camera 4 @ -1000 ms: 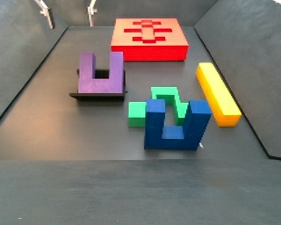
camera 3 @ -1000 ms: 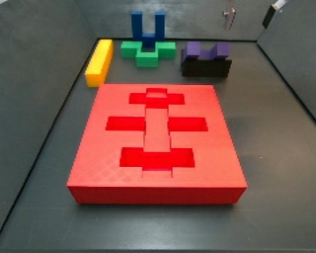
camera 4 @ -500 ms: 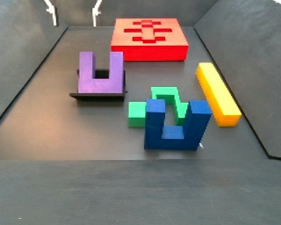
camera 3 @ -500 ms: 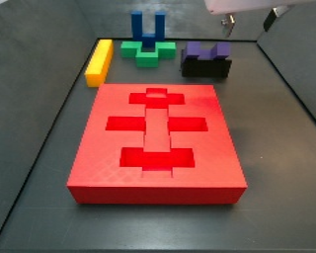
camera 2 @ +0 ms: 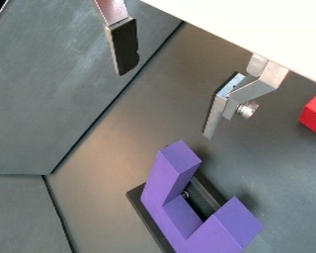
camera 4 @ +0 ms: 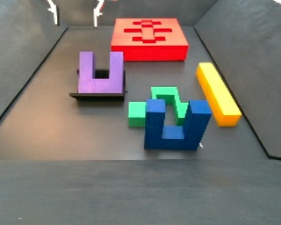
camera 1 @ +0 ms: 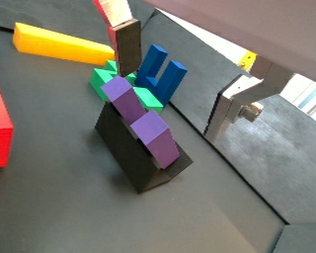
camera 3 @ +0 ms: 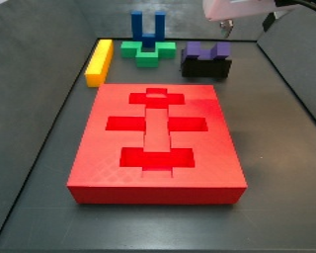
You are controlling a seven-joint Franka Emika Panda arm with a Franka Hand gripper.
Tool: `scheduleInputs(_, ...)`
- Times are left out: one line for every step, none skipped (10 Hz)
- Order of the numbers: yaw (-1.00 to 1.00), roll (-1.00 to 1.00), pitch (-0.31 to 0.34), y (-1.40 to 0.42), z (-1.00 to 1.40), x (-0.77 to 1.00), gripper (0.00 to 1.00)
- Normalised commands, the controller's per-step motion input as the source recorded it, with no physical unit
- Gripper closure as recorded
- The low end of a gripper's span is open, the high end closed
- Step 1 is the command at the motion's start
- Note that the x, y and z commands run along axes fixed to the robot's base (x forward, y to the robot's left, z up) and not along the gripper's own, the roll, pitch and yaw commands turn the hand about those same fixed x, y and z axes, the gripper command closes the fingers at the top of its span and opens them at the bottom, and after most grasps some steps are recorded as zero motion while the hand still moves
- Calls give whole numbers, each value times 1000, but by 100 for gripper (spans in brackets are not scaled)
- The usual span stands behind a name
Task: Pick up the purple object. Move up. Place the purple object on the fixture. Regrasp the purple object. Move to above the board. Insert the purple object.
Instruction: Regrasp the purple object.
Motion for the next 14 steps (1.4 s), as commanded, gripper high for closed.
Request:
scheduleInputs(0,66,91,0,-74,543,0)
scheduleInputs(-29,334,169,83,-23,606,0)
scheduleInputs(0,851,249,0,0,549,0)
scheduleInputs(0,1000,231,0,0,431,0)
scheduleInputs(0,1000,211,0,0,334,0)
scheduleInputs(0,1000,134,0,-54,269,0)
scheduleInputs(34,580,54,0,-246,206,0)
scheduleInputs(103,346,0,0,-317,60,0)
scheduleInputs(234,140,0,60,-374,0,0)
scheduleInputs(300,66,0,89,-340,6,0)
scheduleInputs(414,69,0,109,-234,100,0)
scheduleInputs(431,86,0,94,-197,114,0)
scheduleInputs(437,91,0,100,-177,137,0)
scheduleInputs(351,137,0,23,-126,151,0)
